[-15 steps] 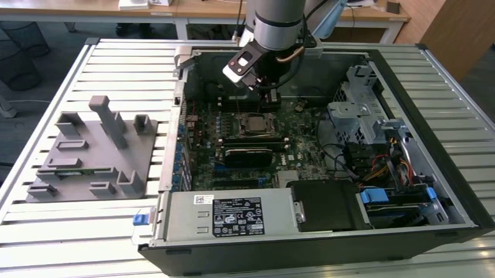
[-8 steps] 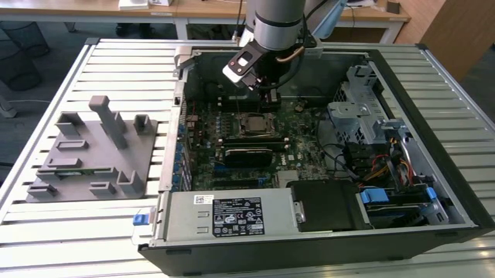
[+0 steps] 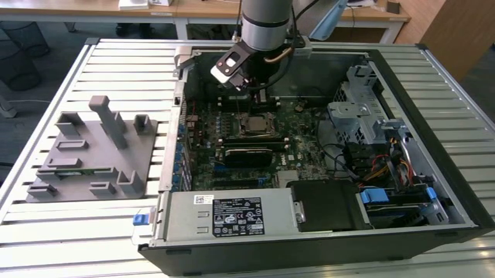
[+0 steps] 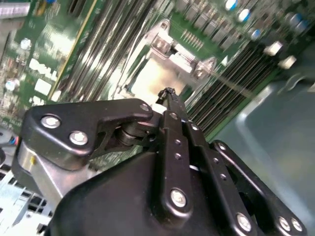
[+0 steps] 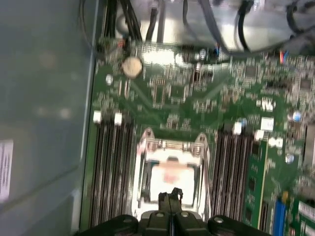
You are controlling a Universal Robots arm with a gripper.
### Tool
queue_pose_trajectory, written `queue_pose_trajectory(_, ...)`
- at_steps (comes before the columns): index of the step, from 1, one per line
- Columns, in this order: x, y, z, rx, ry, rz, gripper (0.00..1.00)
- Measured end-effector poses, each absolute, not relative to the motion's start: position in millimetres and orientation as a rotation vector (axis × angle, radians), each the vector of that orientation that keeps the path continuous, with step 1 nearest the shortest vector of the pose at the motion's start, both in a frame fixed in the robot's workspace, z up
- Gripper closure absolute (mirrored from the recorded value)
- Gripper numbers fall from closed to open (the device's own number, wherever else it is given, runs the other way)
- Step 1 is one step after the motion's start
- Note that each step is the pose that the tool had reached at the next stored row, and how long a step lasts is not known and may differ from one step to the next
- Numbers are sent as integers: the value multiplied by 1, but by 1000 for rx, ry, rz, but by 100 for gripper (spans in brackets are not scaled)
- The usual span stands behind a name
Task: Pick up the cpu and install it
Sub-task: 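Close the cpu cover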
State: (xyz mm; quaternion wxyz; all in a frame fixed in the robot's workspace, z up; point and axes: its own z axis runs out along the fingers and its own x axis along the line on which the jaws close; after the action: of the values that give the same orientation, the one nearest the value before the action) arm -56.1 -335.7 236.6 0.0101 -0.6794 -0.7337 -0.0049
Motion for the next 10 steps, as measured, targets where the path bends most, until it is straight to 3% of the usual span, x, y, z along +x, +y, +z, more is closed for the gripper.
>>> queue_pose_trajectory(10, -66, -337, 229, -2121, -2291, -14, 89)
